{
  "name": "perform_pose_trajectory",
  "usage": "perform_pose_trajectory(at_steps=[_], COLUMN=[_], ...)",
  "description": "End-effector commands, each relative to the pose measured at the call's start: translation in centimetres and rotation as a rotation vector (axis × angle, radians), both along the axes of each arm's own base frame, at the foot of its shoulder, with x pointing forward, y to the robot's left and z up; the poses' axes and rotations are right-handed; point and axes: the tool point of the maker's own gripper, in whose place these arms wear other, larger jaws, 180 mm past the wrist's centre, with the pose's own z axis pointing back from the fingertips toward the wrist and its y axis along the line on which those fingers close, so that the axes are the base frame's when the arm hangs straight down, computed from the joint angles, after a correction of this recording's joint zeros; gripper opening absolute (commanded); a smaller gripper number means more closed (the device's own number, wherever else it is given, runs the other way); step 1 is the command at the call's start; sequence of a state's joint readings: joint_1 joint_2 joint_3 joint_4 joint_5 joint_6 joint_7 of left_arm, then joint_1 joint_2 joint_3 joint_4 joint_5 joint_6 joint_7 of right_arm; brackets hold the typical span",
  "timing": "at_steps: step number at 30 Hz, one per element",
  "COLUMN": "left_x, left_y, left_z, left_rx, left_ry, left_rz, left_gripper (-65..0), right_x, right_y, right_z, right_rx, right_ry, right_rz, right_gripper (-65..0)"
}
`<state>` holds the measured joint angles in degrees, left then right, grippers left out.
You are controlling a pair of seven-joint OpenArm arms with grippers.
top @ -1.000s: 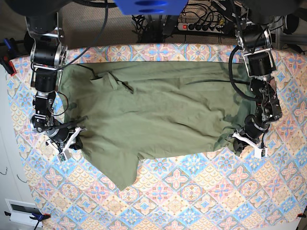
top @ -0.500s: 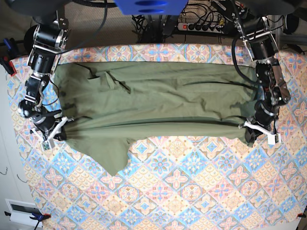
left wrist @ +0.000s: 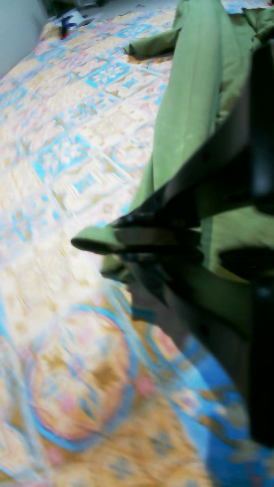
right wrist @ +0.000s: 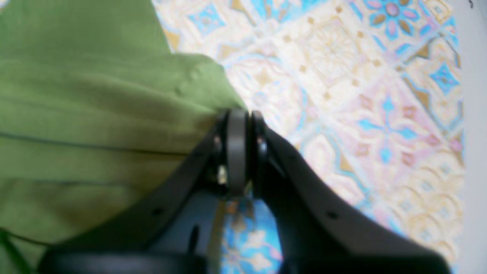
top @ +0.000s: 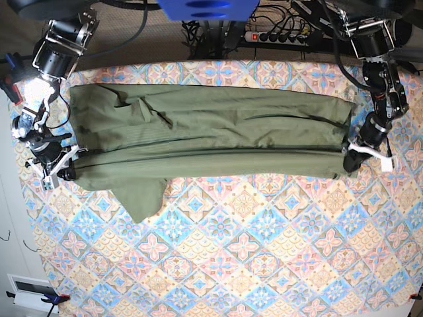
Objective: Layout the t-shirt on the table in an organized manner, then fold the t-shirt properly
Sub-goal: 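Fold the held shirt edge over onto the shirt body with both grippers, then release with the right gripper and tuck the loose sleeve under the fold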
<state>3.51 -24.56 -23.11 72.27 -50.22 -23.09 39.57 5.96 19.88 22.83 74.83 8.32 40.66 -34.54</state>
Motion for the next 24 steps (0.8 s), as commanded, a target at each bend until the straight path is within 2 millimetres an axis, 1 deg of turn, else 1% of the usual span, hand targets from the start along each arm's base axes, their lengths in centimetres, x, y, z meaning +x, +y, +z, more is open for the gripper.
perform_pose_trajectory(at_steps=[1, 5, 7, 8, 11, 14, 16, 21, 24], left_x=[0.5, -1.2, -1.8, -2.2, -3.0, -3.9, -4.2, -4.8, -5.0], left_y=[1.6, 2.0, 2.2, 2.0, 1.0, 0.4, 0.4, 0.5, 0.4], left_z=[2.0, 1.3, 1.4, 1.4, 2.3, 2.3, 2.1, 1.5, 0.7], left_rx=[0.024, -0.015, -0.018, -0.021, 0.001, 0.015, 0.016, 0.029, 0.079], left_ry=[-0.058, -0.036, -0.030, -0.029, -0.043, -0.035, -0.028, -0.004, 0.026], left_rz=[0.019, 0.031, 0.027, 0.023, -0.015, -0.037, -0.039, -0.042, -0.061], left_gripper=[-65.0, -65.0, -65.0, -65.0, -65.0, -65.0, -65.0, -65.0, -65.0], right_x=[0.7, -0.5, -0.9, -1.2, -2.0, -2.8, -3.3, -4.4, -4.5], right_y=[-0.9, -0.6, -0.5, -0.5, -0.1, 0.3, 0.6, 0.7, 0.7], right_z=[2.0, 1.3, 0.9, 0.7, 0.2, 0.3, 0.5, -0.1, -0.2], right_rx=[-0.010, 0.030, 0.040, 0.047, 0.078, 0.063, 0.048, 0.040, 0.037], right_ry=[-0.063, -0.055, -0.046, -0.043, -0.035, -0.035, -0.036, -0.013, -0.007], right_rz=[-0.012, -0.015, -0.015, -0.015, -0.015, 0.004, 0.017, 0.024, 0.024], right_gripper=[-63.9, -63.9, -63.9, -63.9, -63.9, -63.9, -63.9, -63.9, -63.9])
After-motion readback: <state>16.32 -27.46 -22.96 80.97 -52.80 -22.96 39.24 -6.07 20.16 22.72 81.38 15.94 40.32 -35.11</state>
